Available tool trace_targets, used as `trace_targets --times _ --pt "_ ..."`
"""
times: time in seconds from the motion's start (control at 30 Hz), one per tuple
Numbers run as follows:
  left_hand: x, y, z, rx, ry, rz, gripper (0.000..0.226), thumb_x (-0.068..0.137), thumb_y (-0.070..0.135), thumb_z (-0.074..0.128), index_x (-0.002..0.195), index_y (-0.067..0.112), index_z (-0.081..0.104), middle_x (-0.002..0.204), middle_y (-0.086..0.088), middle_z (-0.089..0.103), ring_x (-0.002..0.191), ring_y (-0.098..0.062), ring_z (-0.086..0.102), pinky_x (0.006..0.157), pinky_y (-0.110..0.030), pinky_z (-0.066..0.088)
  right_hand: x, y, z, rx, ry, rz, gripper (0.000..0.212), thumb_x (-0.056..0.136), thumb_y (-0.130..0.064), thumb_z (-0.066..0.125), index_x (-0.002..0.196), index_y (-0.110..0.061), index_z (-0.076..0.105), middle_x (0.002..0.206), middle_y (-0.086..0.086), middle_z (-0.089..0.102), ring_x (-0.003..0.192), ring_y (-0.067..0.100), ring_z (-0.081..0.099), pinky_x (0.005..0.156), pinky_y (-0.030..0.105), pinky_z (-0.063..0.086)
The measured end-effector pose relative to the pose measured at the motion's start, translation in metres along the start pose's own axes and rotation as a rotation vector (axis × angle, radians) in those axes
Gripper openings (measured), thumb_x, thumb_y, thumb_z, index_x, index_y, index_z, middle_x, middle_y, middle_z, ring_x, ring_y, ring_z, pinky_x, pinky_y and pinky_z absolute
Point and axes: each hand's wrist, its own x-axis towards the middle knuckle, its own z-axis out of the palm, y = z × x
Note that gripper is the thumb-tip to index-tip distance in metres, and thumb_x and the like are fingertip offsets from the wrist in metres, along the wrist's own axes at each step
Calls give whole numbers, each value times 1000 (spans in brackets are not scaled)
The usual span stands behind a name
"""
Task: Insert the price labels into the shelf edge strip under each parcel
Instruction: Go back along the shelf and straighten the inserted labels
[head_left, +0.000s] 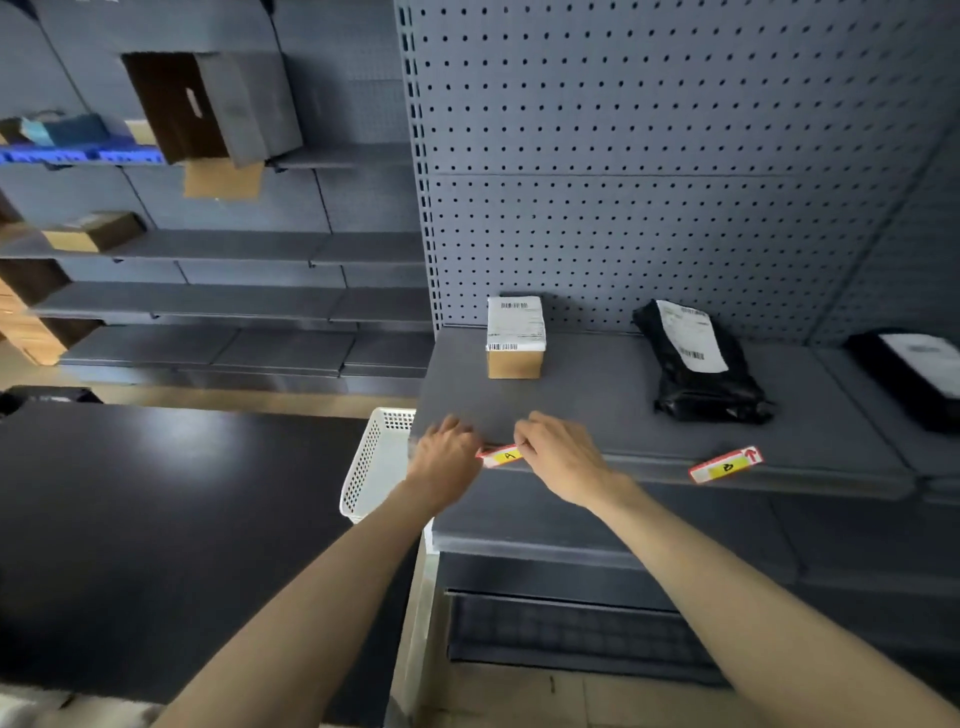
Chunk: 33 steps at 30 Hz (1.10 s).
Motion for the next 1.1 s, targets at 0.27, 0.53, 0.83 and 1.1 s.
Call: trace_targets --times 0.27,0.53,0.83,1.1 --pt "2 -11 10 47 115 180 15 95 16 53 98 14 68 100 -2 65 100 -23 53 84 -33 42 7 -11 4 -107 -11 14 16 95 -3 47 88 -11 59 89 6 57 78 27 57 65 39 48" --pt "5 -13 3 261 71 383 25 91 0 44 110 8 58 115 -8 55 109 -26 46 91 -34 37 7 -16 21 -139 36 62 9 93 0 54 90 -7 60 96 7 51 79 24 53 59 32 37" --pt "11 -8 3 329 37 453 25 90 3 50 115 7 53 120 -8 50 113 -25 43 97 -34 37 2 -3 37 -164 68 119 15 92 0 56 95 -7 68 98 7 62 89 24 58 74 32 43" --pt "14 -1 1 266 41 373 17 93 6 48 101 10 63 108 -6 59 103 -24 52 88 -34 42 2 3 38 -95 102 87 12 92 -6 57 97 -5 68 99 11 64 91 27 60 82 36 46"
